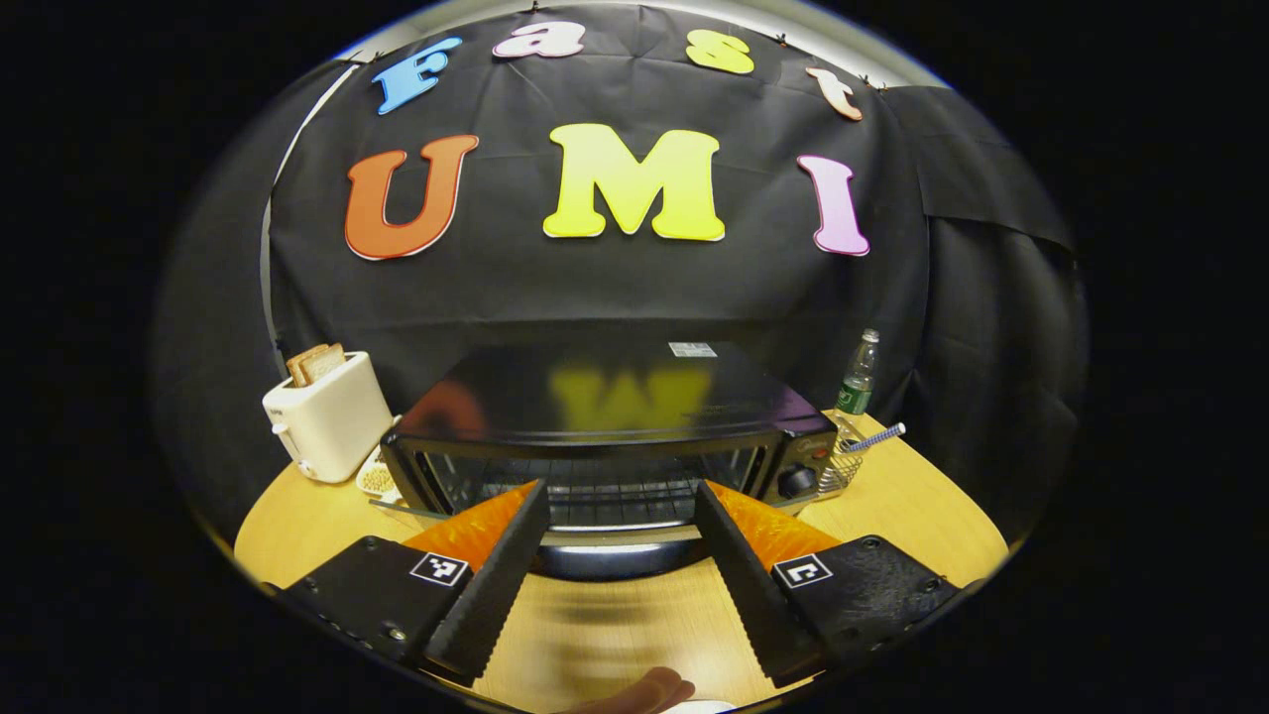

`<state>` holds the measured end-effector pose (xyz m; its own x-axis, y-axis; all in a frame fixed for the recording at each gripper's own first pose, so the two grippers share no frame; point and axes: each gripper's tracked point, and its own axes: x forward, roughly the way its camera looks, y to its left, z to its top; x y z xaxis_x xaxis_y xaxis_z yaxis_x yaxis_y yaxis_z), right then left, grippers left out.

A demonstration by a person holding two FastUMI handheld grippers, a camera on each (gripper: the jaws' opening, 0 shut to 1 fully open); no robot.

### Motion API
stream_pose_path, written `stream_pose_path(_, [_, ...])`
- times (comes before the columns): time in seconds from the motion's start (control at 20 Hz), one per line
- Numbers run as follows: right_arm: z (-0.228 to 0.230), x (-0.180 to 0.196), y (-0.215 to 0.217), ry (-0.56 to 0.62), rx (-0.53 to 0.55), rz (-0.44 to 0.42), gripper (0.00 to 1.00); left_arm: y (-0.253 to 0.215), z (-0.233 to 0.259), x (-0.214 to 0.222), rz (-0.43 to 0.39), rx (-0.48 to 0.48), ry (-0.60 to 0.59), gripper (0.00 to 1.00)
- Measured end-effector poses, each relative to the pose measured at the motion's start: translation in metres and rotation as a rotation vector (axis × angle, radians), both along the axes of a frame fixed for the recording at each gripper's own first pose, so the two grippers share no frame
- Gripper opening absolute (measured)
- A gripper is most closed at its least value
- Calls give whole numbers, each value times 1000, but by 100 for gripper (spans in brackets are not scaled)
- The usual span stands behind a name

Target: Open the electric oven with the left hand, put the food in, and close the electric oven.

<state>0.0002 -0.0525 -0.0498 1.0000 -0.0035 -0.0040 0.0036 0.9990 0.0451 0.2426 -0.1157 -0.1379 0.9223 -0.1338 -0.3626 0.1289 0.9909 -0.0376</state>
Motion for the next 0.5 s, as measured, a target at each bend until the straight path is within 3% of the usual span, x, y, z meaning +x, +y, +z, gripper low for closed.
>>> stream_pose_path(0.15, [4, -12, 2, 2, -10, 0, 98, 2, -55, -35, 7, -11, 139, 96])
stream_pose_path(0.5, [2, -23, 16, 13, -21, 19, 98, 2, -103, -59, -23, -25, 241, 93])
